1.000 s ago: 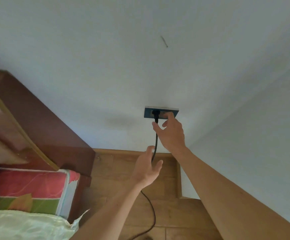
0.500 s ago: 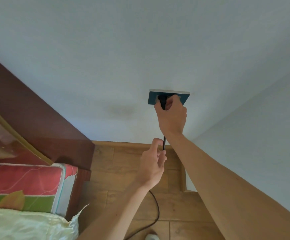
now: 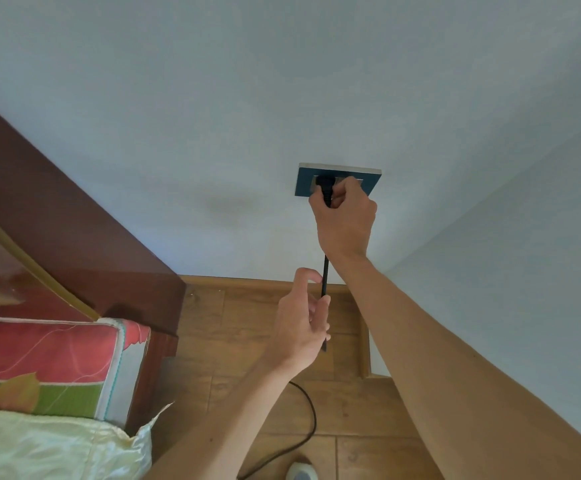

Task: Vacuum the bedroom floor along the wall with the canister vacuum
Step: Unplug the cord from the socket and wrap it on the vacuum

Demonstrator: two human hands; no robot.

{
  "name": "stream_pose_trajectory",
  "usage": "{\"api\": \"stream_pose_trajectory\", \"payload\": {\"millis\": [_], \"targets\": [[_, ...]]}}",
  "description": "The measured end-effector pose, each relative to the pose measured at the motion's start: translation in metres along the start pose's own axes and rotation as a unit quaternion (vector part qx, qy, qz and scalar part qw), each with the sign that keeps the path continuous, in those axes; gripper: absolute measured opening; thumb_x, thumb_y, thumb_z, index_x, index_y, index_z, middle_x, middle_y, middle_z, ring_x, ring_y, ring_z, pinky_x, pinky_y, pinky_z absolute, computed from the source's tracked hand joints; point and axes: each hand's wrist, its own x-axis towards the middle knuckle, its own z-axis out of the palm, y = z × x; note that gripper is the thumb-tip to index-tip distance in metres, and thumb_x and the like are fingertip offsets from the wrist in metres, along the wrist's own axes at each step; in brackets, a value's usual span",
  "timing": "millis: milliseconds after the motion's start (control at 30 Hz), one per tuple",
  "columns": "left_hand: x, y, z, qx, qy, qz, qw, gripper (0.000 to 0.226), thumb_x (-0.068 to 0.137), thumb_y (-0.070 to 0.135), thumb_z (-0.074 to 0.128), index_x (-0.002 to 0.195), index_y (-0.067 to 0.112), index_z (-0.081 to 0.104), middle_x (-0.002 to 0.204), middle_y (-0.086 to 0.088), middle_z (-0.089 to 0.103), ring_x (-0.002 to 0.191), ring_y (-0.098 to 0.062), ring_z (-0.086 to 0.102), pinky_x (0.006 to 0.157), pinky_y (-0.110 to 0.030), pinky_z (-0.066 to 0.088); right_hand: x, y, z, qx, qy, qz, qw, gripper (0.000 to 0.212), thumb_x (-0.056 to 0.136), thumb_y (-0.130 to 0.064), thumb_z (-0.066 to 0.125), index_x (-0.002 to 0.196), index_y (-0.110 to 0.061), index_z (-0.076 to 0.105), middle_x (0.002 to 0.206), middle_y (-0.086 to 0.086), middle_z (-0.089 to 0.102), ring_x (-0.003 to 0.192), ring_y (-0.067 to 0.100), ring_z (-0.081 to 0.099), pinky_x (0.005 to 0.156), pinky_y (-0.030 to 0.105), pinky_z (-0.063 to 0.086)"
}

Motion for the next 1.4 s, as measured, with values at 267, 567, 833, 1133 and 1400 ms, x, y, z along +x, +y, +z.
{"api": "stream_pose_trajectory", "payload": {"millis": [267,567,833,1133,1400], "targets": [[-0.008,0.013,-0.004,-0.044,0.002,-0.011,0.999,0.022,0.099,0.01,0.053,0.118,0.019,0.046,0.065,0.0,0.047,0.056,-0.018,0.06,0.058,-0.044,0.062,0.0,0.003,0.001,-0.015,0.005,-0.017,1.0,0.022,0.09,-0.019,0.07,0.078,-0.011,0.052,0.059,-0.012,0.047,0.05,0.008,0.041,0.053,0.025,0.038],[-0.012,0.021,-0.016,-0.077,-0.021,-0.045,0.996,0.024,0.099,0.011,0.054,0.119,0.021,0.048,0.074,-0.011,0.048,0.057,-0.018,0.062,0.061,-0.046,0.063,-0.001,-0.003,0.003,-0.029,0.02,-0.015,0.999,0.024,0.091,-0.018,0.068,0.078,-0.011,0.05,0.06,-0.011,0.046,0.049,0.009,0.04,0.049,0.018,0.029],[-0.076,-0.026,-0.013,-0.068,-0.093,-0.097,0.989,0.022,0.096,0.011,0.059,0.108,0.029,0.051,0.068,0.001,0.054,0.058,-0.02,0.063,0.063,-0.055,0.059,-0.086,0.032,-0.007,-0.081,-0.112,0.032,0.99,0.024,0.095,-0.027,0.064,0.084,-0.012,0.049,0.053,-0.01,0.043,0.046,0.006,0.037,0.05,0.024,0.03],[-0.078,-0.004,-0.032,-0.104,-0.047,-0.054,0.992,0.024,0.095,0.007,0.06,0.109,0.025,0.052,0.068,-0.005,0.047,0.059,-0.025,0.06,0.06,-0.048,0.062,-0.073,-0.011,-0.015,-0.074,-0.043,-0.003,0.996,0.024,0.093,-0.027,0.064,0.082,-0.009,0.053,0.054,-0.005,0.049,0.05,0.014,0.043,0.054,0.034,0.04],[-0.087,0.007,-0.093,-0.113,0.07,-0.023,0.991,0.023,0.095,0.007,0.061,0.107,0.025,0.053,0.067,-0.013,0.049,0.06,-0.04,0.063,0.057,-0.052,0.06,-0.086,-0.087,0.035,-0.03,-0.095,-0.083,0.992,0.024,0.094,-0.026,0.064,0.08,-0.014,0.048,0.051,-0.009,0.044,0.046,0.011,0.038,0.052,0.033,0.037]]}}
